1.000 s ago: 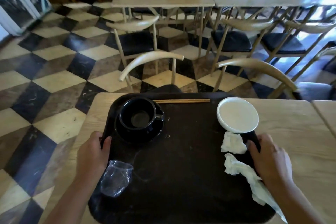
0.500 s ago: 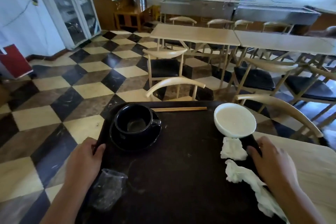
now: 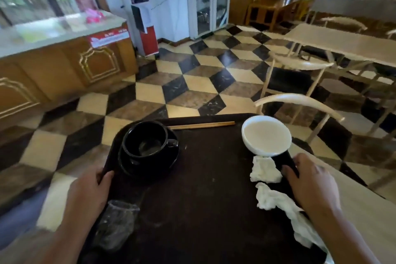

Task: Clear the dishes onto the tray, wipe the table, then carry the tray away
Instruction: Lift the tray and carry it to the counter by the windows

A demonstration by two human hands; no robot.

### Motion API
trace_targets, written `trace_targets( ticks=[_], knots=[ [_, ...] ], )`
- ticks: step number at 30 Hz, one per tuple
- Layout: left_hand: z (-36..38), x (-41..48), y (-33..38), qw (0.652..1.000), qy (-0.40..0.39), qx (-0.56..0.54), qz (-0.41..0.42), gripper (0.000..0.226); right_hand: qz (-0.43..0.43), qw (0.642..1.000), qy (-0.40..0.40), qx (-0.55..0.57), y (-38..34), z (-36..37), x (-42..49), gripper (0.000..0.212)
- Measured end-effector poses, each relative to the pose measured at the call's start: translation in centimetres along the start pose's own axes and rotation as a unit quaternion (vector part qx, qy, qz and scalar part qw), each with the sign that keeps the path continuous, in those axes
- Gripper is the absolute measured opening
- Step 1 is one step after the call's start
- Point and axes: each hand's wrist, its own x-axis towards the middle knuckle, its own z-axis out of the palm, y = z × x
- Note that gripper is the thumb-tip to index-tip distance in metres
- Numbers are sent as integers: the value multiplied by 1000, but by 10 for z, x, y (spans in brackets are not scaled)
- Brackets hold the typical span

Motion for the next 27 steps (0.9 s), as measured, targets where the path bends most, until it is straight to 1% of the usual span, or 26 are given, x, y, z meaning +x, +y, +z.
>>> trace_targets(
  ticks=[2,6,8,10,12,14,19,27],
  knots=[
    [-19,-10,-23,998,40,10,-41,13,-29,999,-23,11,-28,12,9,20],
    [-57,-26,-70,988,101,21,-111,27,-97,991,-71,56,-98,41,23,21],
    [-76,-30,-97,984,108,29,-138,23,-140,984,-93,66,-137,56,27,20],
    [-93,-31,-122,975,116,28,-189,17,-185,976,-101,50,-177,71,30,20],
    [-108,-29,-147,964,136,18,-228,16,-220,969,-107,37,-221,88,31,21],
    [-124,-22,-170,956,156,12,-250,18,-241,963,-118,30,-265,108,30,22],
    [-164,3,-236,935,198,-4,-294,15,-288,947,-141,21,-377,158,20,21],
    [-226,59,-340,912,225,9,-342,16,-340,929,-146,21,-534,232,6,23]
  ],
)
